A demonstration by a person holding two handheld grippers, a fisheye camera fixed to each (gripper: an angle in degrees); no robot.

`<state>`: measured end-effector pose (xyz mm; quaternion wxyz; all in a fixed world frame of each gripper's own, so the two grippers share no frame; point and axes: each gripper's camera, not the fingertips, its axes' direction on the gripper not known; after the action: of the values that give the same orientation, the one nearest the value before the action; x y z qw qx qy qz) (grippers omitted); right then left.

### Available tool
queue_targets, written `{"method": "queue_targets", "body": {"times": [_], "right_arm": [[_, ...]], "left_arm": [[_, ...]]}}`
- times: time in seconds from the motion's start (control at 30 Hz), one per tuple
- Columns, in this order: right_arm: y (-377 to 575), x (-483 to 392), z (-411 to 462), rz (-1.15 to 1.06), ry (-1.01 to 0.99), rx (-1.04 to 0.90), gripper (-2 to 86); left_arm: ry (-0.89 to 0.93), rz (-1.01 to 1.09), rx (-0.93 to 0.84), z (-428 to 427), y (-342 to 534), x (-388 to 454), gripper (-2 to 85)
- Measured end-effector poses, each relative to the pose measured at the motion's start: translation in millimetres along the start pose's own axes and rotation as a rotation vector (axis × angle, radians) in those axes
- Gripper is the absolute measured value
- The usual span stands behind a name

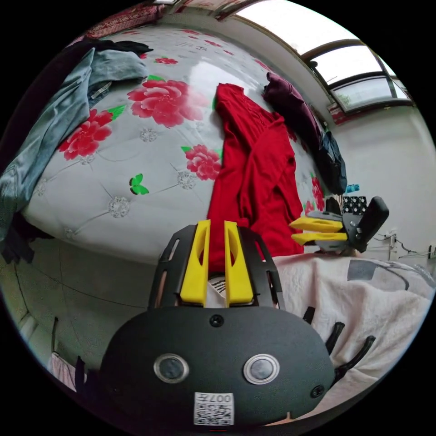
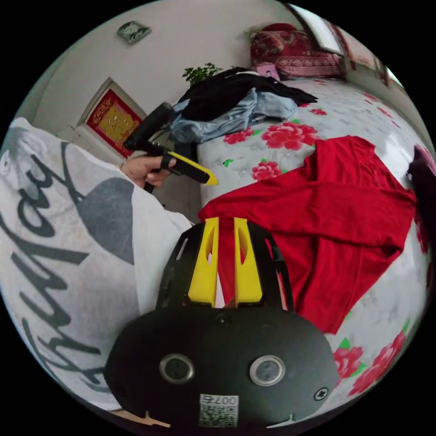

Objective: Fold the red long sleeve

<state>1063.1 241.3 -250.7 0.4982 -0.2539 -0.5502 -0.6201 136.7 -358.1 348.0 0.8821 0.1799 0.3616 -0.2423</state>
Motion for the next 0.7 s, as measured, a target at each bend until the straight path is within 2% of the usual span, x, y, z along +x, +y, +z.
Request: {"method": "queue_targets", "body": {"times": [0.17,0.27,0.37,0.47,0.53,0.7], "right_arm": [[69,33,-24,0.303,0.179,0.113,7.2],[125,55,-17,0.509,0.277,0.054,7.7],[156,63,-8,0.614,0.300,0.047,8.0],[155,69,10,0.639,0.307,0.050,8.1],[147,73,24,0.627,0.318,0.036,8.1],[136,78,50,0.592,0.357,-0.025,7.8]], "left_arm": [[-0.042,0.082,-0.085,28,21,8,7.2],[-0.069,0.171,-0.095,36,32,24,7.8],[-0.120,0.350,-0.069,42,38,57,8.0],[-0.147,0.468,-0.126,72,38,85,6.8],[-0.231,0.537,-0.224,107,43,97,4.4],[-0.256,0.595,-0.154,92,73,117,0.1]]}}
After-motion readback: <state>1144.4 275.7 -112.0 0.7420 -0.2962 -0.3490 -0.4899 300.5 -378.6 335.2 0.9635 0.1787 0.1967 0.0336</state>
